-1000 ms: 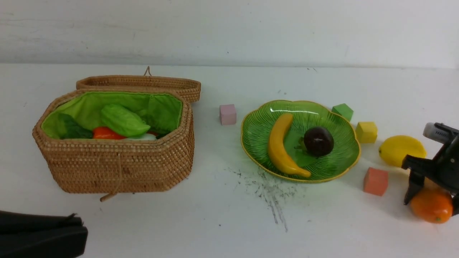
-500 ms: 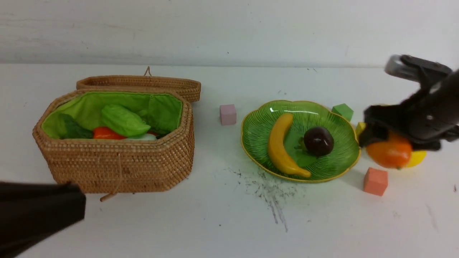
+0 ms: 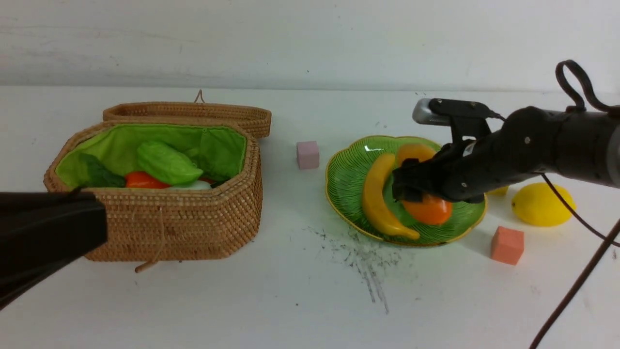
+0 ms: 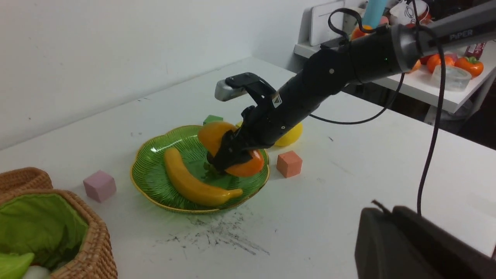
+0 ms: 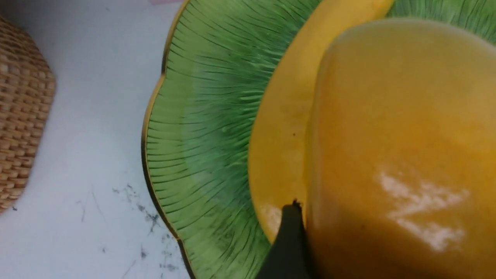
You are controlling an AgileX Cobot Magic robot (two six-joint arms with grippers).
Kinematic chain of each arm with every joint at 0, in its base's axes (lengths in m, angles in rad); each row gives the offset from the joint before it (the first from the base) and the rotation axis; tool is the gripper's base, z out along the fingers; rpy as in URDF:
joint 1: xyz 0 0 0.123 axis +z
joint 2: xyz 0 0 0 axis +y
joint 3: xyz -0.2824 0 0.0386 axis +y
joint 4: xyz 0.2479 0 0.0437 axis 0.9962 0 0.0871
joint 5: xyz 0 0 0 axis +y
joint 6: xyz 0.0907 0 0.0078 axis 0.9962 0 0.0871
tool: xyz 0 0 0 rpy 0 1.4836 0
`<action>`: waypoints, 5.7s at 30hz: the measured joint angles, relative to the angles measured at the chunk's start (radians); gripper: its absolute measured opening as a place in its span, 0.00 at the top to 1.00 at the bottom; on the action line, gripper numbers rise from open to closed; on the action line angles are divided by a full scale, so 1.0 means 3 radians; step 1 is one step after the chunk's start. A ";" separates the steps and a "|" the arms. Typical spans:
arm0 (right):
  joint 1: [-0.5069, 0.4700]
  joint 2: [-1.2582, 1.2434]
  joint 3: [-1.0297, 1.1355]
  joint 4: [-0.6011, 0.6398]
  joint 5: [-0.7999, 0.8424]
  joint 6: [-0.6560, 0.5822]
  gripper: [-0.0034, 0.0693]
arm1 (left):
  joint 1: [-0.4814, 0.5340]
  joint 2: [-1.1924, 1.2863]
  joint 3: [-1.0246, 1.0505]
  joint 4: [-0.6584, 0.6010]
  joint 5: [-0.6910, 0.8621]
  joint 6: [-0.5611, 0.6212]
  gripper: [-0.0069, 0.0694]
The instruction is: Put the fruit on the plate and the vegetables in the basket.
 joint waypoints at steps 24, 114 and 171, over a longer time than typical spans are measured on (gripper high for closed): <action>-0.1075 -0.0775 -0.0066 -0.1028 0.1500 0.0363 0.63 | 0.0000 0.0000 0.0000 0.0000 0.0087 0.0000 0.88; -0.0362 0.0818 -0.1485 0.0503 0.0530 -0.1398 0.03 | 0.0000 0.0000 0.0000 0.0190 -0.0013 -0.0009 0.84; -0.0365 -0.5483 0.2260 -0.0541 0.2451 0.0519 0.91 | 0.0000 -0.1761 0.2764 0.0227 -0.1175 -0.0363 0.93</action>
